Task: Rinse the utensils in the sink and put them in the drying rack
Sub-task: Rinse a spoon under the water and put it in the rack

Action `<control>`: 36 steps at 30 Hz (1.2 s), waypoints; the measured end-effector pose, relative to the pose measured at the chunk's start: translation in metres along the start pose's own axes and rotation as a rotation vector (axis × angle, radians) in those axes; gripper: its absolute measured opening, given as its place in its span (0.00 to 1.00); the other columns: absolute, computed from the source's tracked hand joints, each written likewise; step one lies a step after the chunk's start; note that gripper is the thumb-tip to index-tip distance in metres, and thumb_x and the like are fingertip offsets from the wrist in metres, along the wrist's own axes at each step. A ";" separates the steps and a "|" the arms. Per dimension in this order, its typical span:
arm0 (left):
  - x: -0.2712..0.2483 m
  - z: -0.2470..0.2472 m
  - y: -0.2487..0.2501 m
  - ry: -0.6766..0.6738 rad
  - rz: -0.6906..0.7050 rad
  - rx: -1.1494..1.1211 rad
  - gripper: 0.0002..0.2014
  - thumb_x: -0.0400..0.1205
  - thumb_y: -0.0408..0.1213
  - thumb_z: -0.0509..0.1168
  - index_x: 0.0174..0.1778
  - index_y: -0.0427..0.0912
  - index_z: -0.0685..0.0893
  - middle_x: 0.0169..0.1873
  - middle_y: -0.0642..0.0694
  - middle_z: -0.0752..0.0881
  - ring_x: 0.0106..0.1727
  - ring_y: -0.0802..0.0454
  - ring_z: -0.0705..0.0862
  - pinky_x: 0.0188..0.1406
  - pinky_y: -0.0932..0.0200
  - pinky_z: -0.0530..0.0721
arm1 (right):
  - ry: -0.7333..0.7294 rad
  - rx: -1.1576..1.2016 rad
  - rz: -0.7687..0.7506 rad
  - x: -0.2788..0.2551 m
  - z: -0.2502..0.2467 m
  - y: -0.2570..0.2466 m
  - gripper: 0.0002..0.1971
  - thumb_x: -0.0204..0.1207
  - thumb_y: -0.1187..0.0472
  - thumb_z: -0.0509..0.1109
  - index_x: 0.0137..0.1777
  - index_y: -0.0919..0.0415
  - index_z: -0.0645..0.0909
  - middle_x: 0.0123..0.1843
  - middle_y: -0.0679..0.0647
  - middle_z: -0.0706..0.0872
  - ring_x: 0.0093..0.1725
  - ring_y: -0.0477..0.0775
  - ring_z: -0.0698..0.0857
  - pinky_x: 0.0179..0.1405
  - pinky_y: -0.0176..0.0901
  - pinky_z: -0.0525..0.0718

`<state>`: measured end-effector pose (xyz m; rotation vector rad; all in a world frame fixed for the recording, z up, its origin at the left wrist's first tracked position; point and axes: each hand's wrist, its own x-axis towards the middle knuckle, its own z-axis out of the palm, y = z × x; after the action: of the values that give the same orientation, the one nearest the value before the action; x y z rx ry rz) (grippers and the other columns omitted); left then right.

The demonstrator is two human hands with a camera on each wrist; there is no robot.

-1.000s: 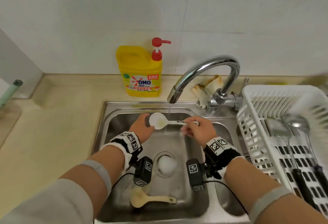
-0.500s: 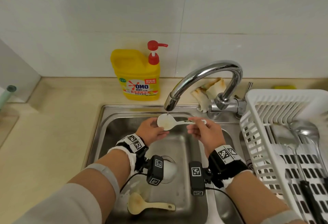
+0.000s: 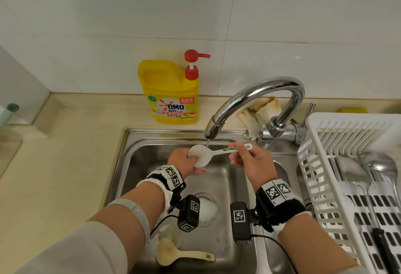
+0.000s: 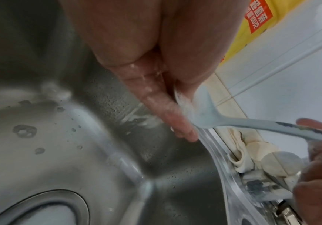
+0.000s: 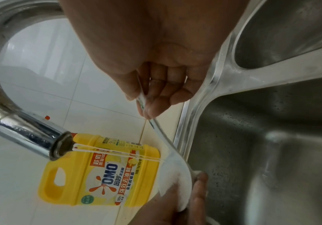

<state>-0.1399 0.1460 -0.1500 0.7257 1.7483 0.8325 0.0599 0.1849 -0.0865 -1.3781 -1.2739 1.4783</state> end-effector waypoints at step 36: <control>-0.009 -0.004 0.000 -0.018 0.036 -0.032 0.12 0.85 0.28 0.61 0.62 0.29 0.84 0.50 0.30 0.89 0.43 0.39 0.93 0.43 0.47 0.93 | -0.019 0.093 0.066 0.011 0.002 0.014 0.11 0.86 0.62 0.66 0.49 0.62 0.91 0.33 0.60 0.87 0.33 0.52 0.85 0.38 0.40 0.85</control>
<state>-0.1411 0.1379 -0.1448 0.7426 1.7062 0.8740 0.0577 0.1915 -0.1024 -1.3590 -1.1662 1.5793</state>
